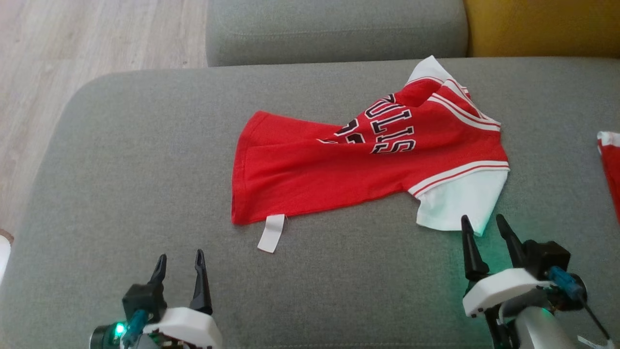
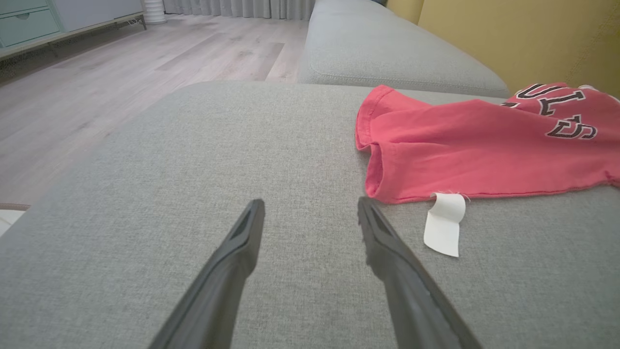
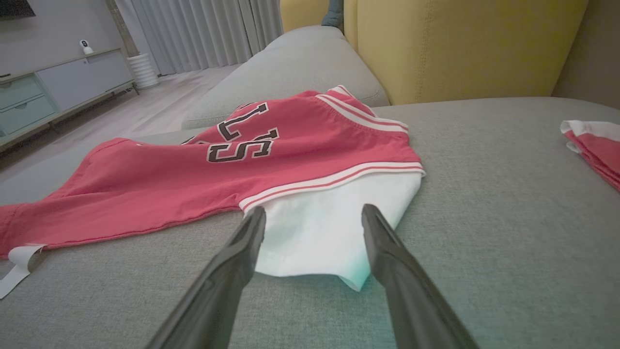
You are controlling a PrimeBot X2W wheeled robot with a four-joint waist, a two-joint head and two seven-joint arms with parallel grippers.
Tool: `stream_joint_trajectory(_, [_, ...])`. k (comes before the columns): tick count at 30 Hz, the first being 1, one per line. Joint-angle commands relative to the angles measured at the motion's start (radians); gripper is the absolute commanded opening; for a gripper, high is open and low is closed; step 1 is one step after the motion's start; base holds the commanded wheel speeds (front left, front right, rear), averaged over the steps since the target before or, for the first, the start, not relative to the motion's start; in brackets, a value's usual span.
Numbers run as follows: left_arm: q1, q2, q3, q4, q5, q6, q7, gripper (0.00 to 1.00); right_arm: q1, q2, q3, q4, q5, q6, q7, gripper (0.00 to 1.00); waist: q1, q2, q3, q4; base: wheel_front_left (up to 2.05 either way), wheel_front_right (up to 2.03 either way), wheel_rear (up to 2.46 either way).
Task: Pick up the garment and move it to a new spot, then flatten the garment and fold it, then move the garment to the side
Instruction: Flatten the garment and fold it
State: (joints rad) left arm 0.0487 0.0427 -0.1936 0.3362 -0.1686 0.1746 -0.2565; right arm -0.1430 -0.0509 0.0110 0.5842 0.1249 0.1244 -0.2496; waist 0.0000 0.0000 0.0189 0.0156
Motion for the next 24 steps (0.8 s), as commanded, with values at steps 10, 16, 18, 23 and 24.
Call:
stream_joint_trajectory(10, [-0.162,0.008,-0.007,0.0,-0.038,-0.044,-0.005,1.0,-0.114,0.001,0.076,-0.065,0.017,0.006,-0.012,1.0,0.0,0.0,0.156,-0.043,0.0,0.0,0.0])
stream_joint_trajectory(16, [-0.246,0.008,-0.009,0.049,-0.06,-0.064,-0.005,1.0,-0.153,0.001,0.093,-0.1,0.029,0.006,-0.012,1.0,0.0,0.0,0.238,-0.092,0.0,0.0,0.0])
stream_joint_trajectory(18, [-0.261,0.008,-0.004,0.059,-0.071,-0.072,-0.005,1.0,-0.157,0.001,0.089,-0.111,0.03,0.006,-0.012,1.0,0.0,0.0,0.252,-0.107,0.0,0.0,0.0])
stream_joint_trajectory(23, [-0.275,0.008,0.007,0.093,-0.096,-0.077,-0.005,1.0,-0.165,0.001,0.06,-0.13,0.025,0.006,-0.012,1.0,0.0,0.0,0.275,-0.14,0.0,0.0,0.0])
stream_joint_trajectory(24, [-0.277,0.008,0.013,0.101,-0.097,-0.073,-0.005,1.0,-0.168,0.001,0.06,-0.133,0.024,0.006,-0.012,1.0,0.0,0.0,0.278,-0.145,0.0,0.0,0.0])
